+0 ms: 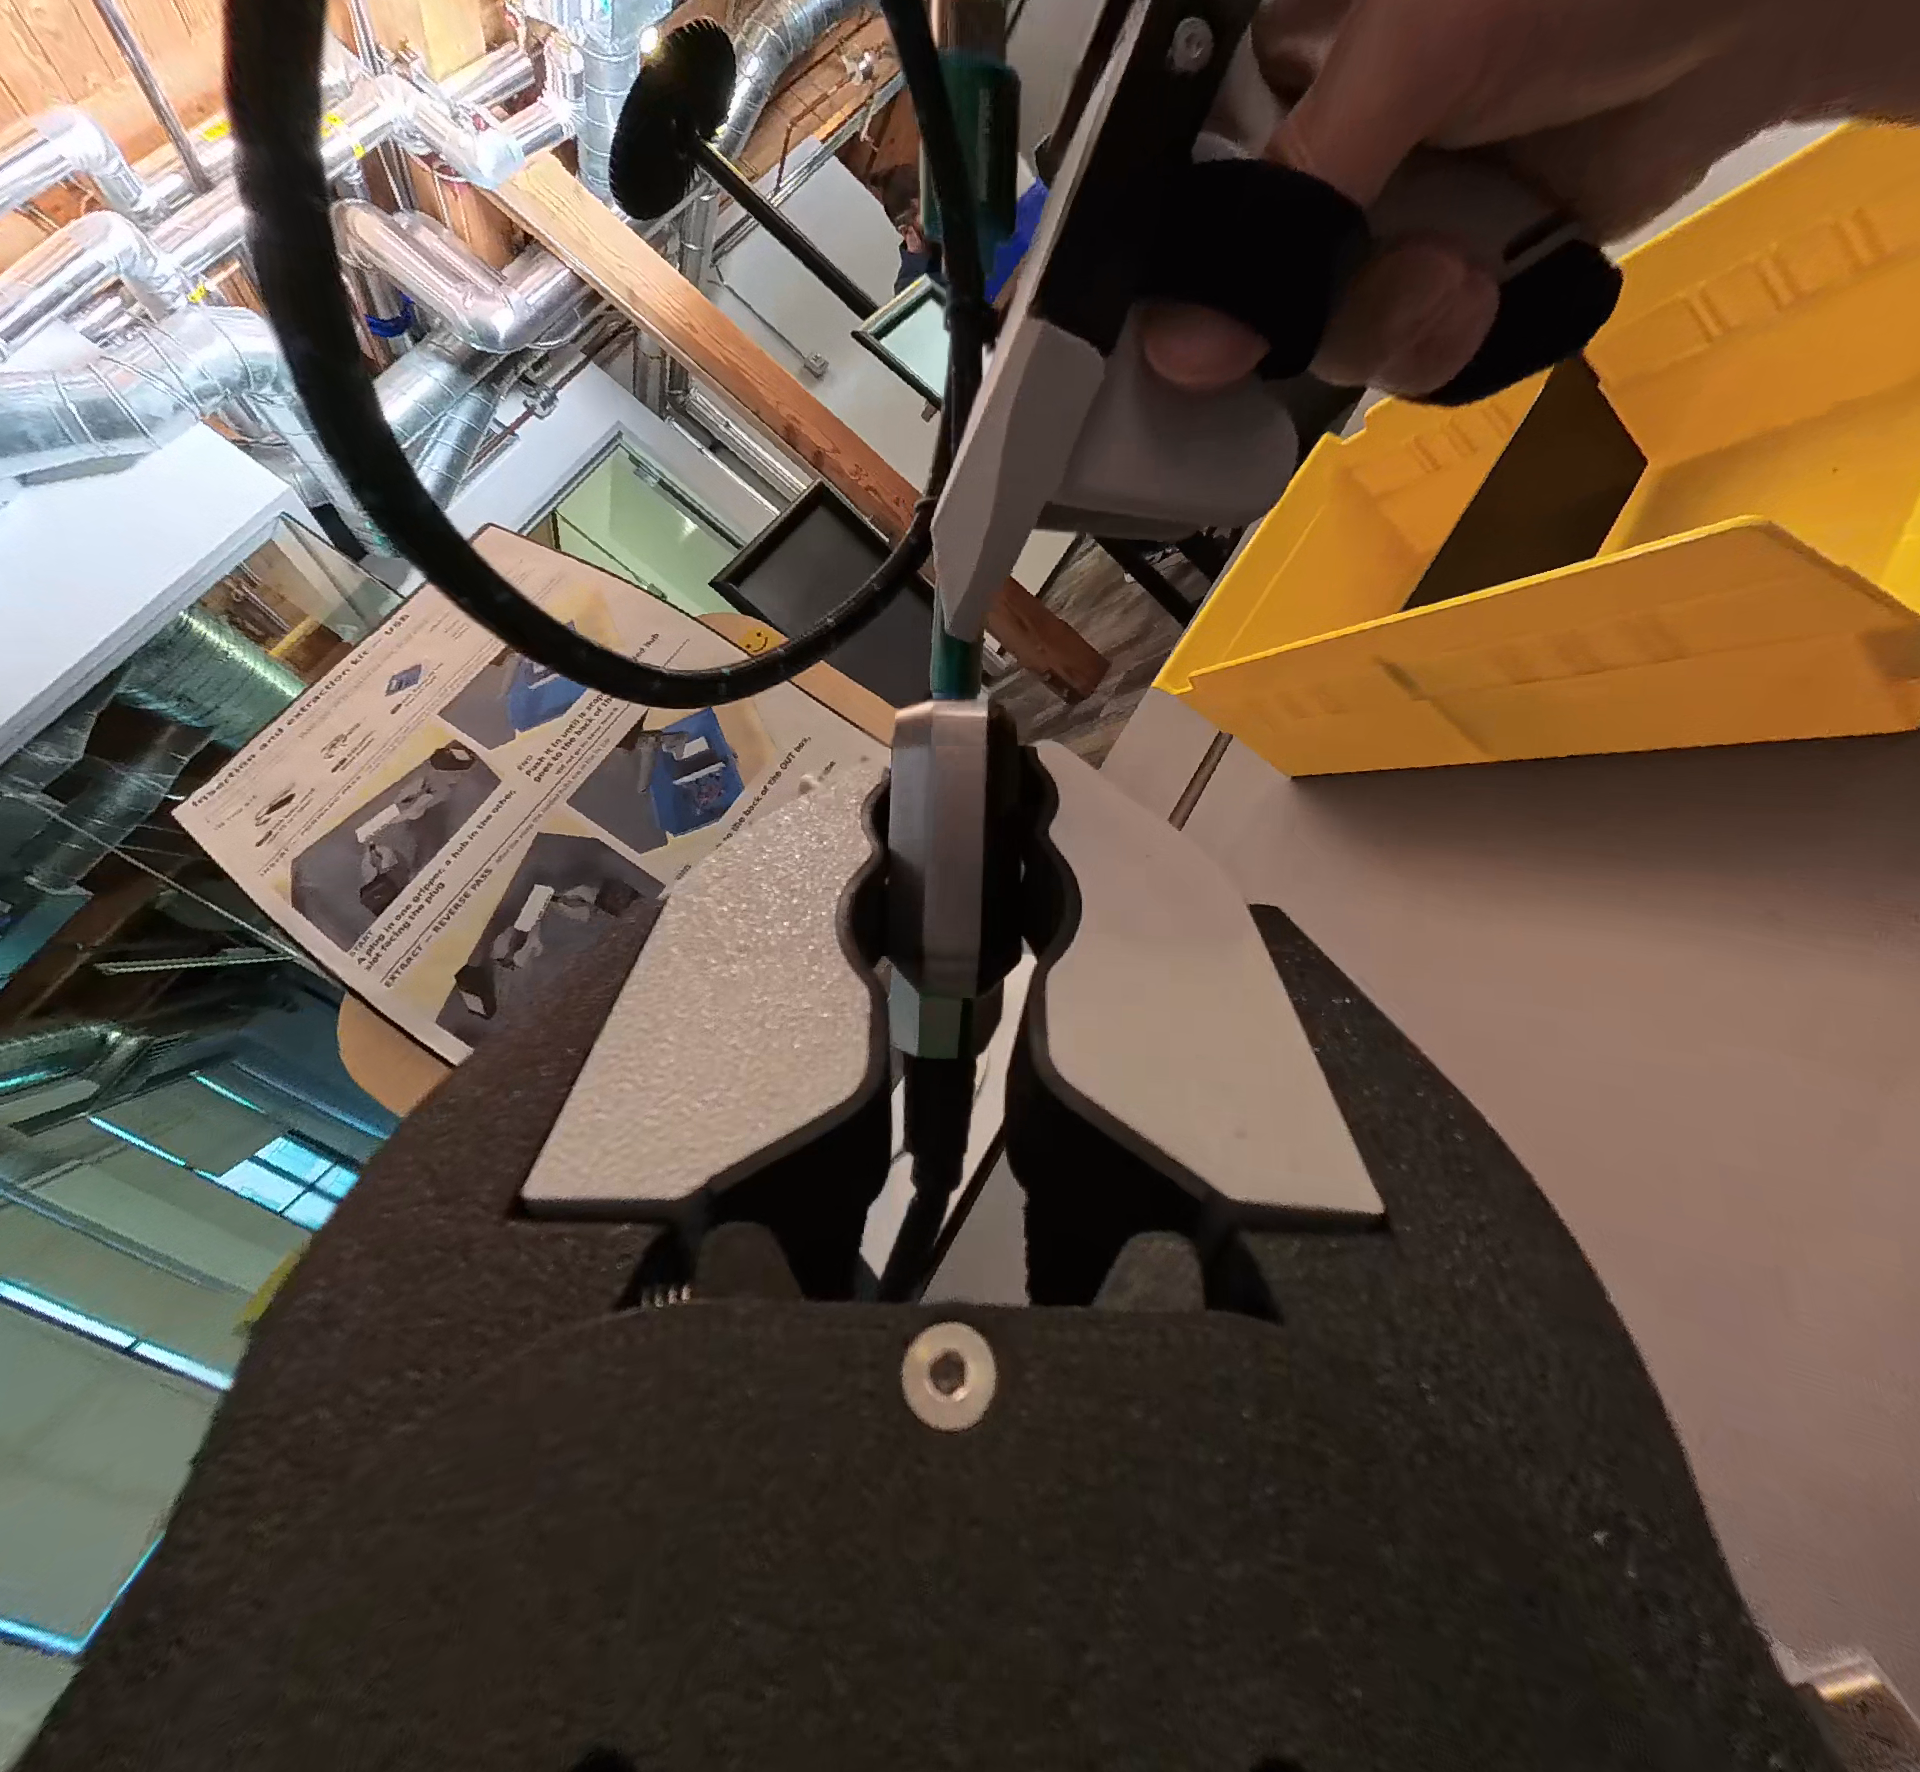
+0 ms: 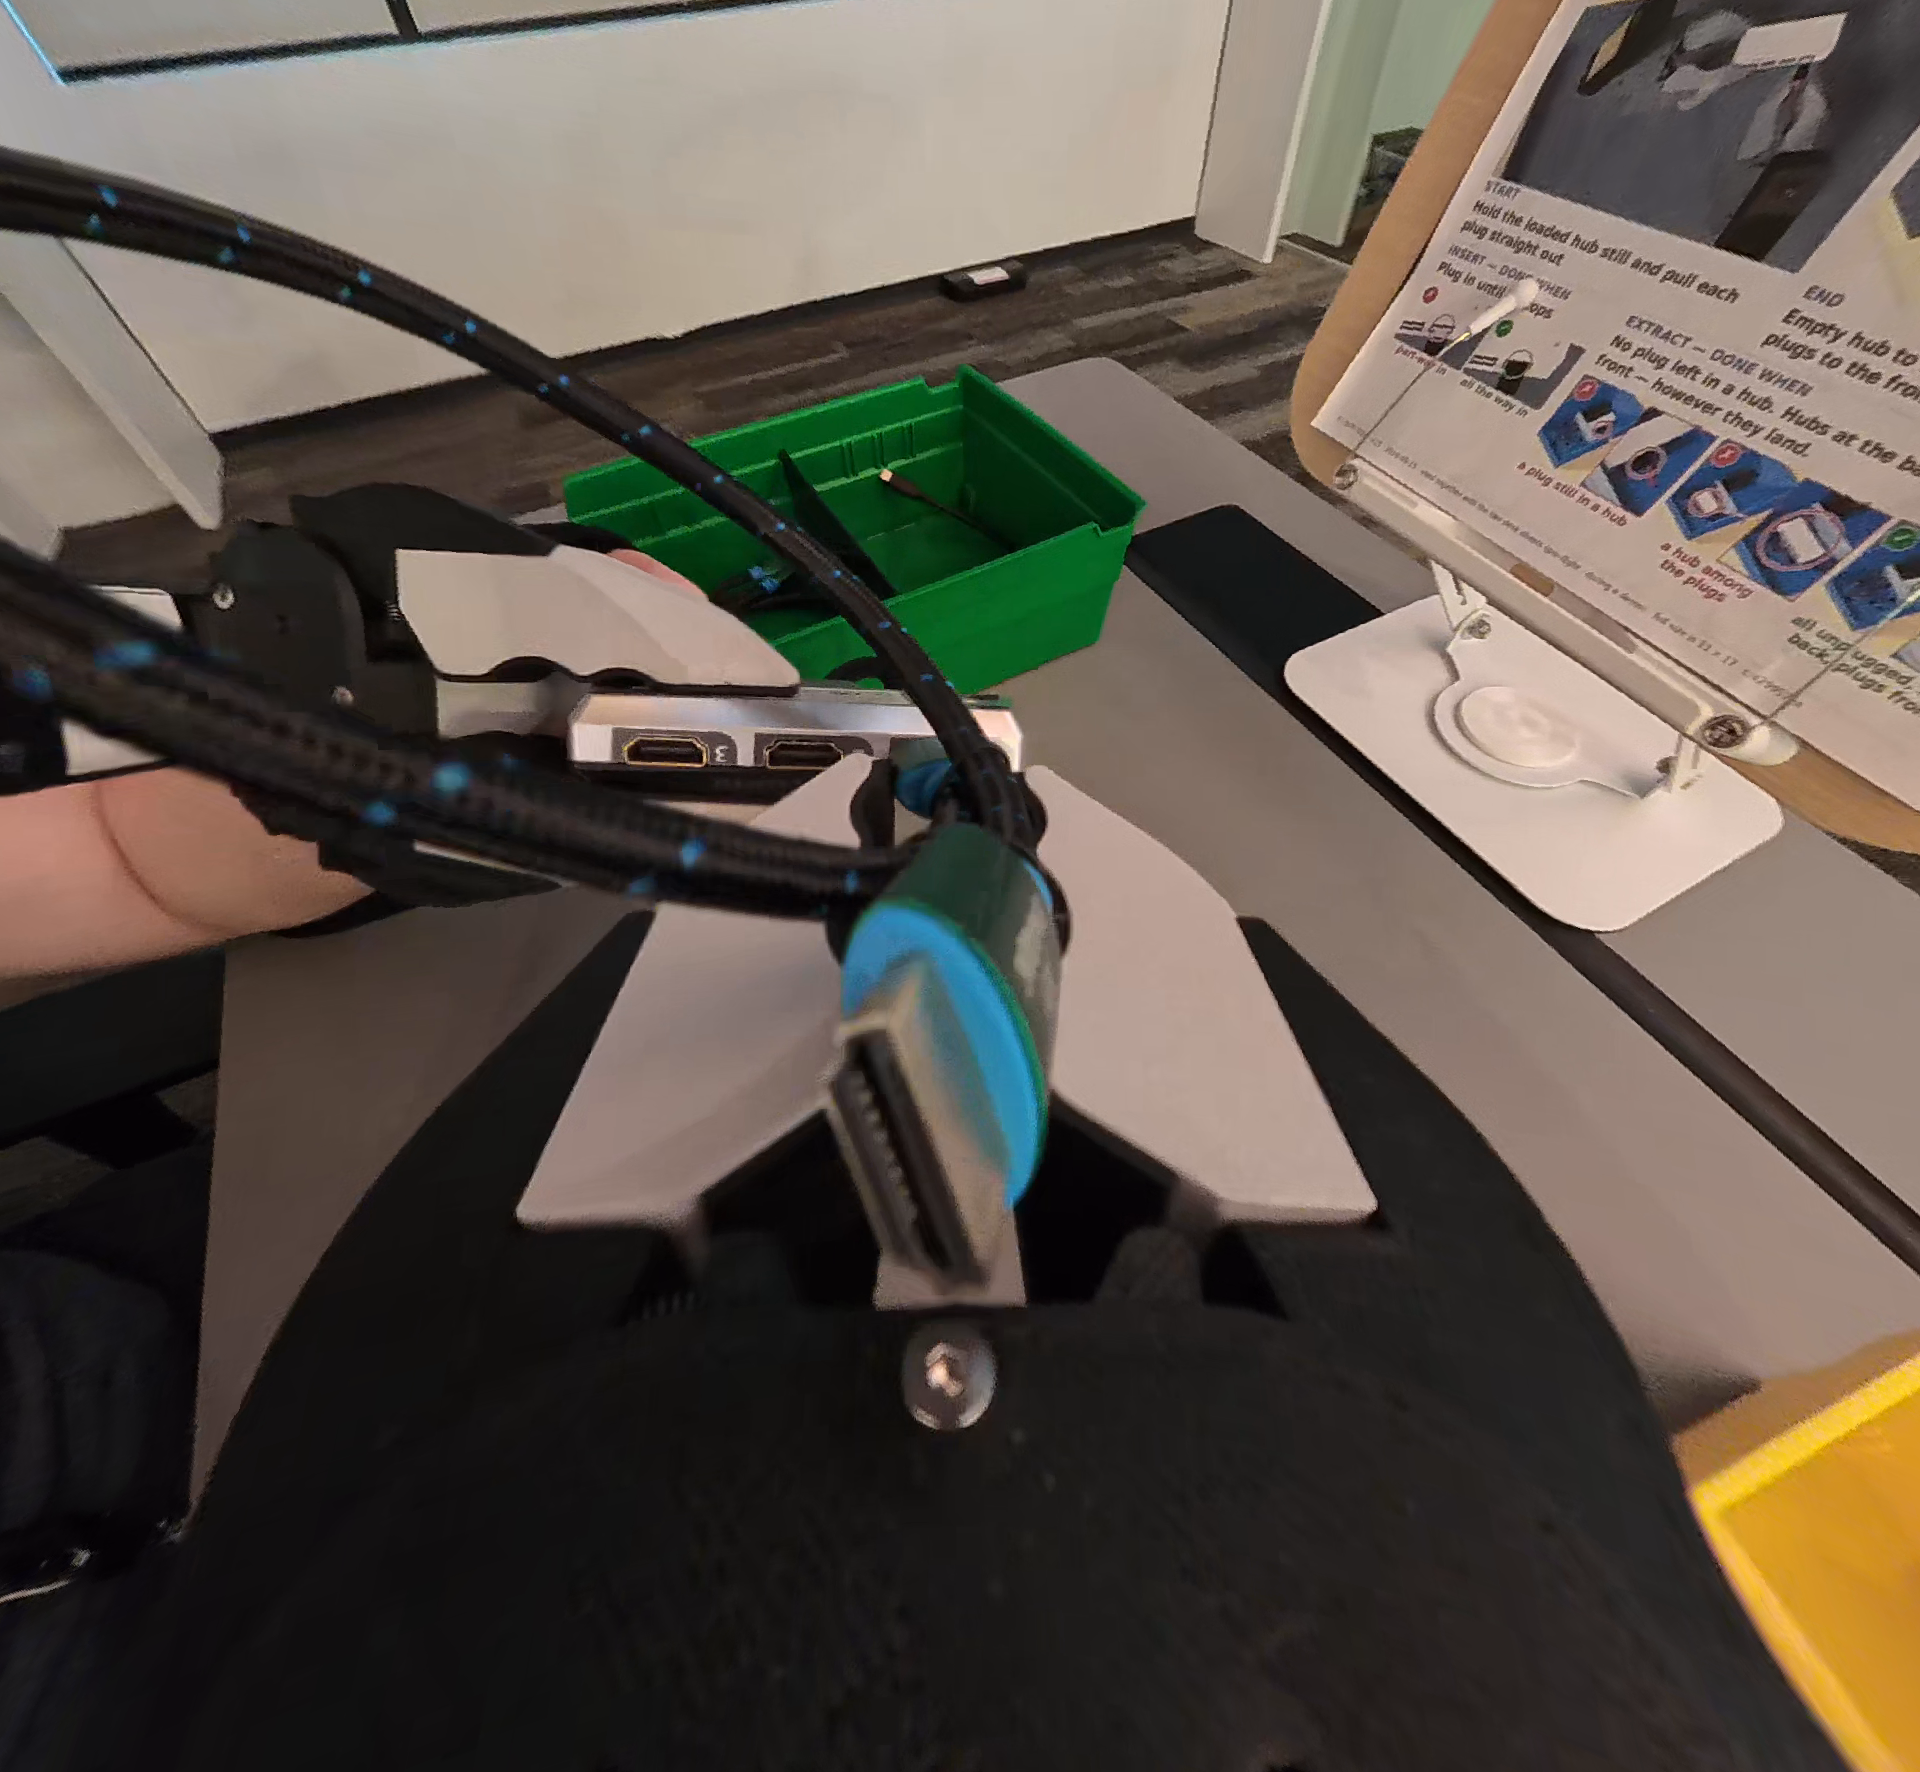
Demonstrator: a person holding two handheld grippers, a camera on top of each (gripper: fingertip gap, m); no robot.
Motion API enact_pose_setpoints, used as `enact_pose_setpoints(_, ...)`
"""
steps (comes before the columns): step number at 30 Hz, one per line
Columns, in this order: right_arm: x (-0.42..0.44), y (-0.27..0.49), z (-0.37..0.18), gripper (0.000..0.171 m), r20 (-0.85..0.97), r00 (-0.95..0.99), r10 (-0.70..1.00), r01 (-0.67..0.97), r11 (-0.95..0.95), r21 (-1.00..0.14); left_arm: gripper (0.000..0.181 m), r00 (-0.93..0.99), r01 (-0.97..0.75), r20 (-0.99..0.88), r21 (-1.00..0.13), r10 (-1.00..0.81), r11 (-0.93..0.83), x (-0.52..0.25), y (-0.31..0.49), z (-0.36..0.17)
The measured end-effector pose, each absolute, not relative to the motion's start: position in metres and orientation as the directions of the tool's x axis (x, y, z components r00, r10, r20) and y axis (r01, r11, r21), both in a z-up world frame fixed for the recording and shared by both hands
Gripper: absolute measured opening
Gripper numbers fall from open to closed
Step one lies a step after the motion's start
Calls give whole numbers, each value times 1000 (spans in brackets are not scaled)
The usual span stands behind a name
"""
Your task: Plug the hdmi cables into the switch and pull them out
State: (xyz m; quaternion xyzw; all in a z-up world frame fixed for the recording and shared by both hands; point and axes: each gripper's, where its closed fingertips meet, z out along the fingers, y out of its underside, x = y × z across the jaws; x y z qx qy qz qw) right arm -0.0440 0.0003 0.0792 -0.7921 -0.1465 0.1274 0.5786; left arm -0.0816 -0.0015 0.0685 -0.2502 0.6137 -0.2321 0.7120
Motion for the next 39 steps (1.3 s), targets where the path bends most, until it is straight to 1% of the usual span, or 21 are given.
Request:
enact_pose_setpoints(4,-47,0,87,19,-61,910,409,46,-247,-968,21,140,68,-749,-646,-648,761,-84,-4,78)
enact_pose_setpoints(6,-47,-1,91,18,-52,914,403,49,-235,-971,21,164,67,-767,-619,-621,782,-83,-4,79)
enact_pose_setpoints(7,-46,-2,91,19,-39,919,393,60,-236,-970,23,197,56,-778,-599,-597,799,-83,-3,80)
enact_pose_setpoints(8,-45,-2,91,18,-20,925,378,76,-238,-968,32,238,37,-785,-581,-572,813,-82,0,81)
enact_pose_setpoints(9,-43,-2,90,18,-4,931,365,91,-243,-966,38,253,11,-794,-570,-553,822,-81,3,80)
enact_pose_setpoints(10,-43,-2,89,19,11,935,354,103,-242,-965,38,252,-15,-799,-567,-545,824,-79,5,78)
enact_pose_setpoints(12,-42,-1,89,19,35,941,336,122,-242,-963,36,232,-68,-798,-584,-557,809,-76,9,71)
enact_pose_setpoints(16,-45,1,85,19,71,944,323,159,-255,-954,24,166,-132,-798,-600,-579,789,-70,13,58)
enact_pose_setpoints(18,-44,1,82,19,103,946,306,191,-272,-943,24,157,-160,-798,-601,-581,783,-69,15,54)
enact_pose_setpoints(21,-47,-2,82,19,91,944,318,185,-281,-942,22,145,-118,-774,-632,-617,766,-72,12,57)
enact_pose_setpoints(27,-53,-13,84,16,79,938,339,189,-307,-933,21,128,-27,-775,-626,-618,779,-77,-3,63)
enact_pose_setpoints(28,-53,-13,85,18,62,937,344,174,-306,-936,21,122,-15,-766,-637,-631,771,-78,-5,64)
enact_pose_setpoints(32,-53,-11,83,18,5,934,358,125,-313,-942,21,121,-14,-761,-643,-637,765,-79,-5,65)
enact_pose_setpoints(37,-53,-9,81,18,-4,935,353,115,-315,-942,21,129,-8,-755,-650,-643,760,-78,-5,66)
enact_pose_setpoints(39,-53,-7,86,19,19,930,367,129,-276,-953,21,126,8,-743,-661,-657,750,-78,-2,71)
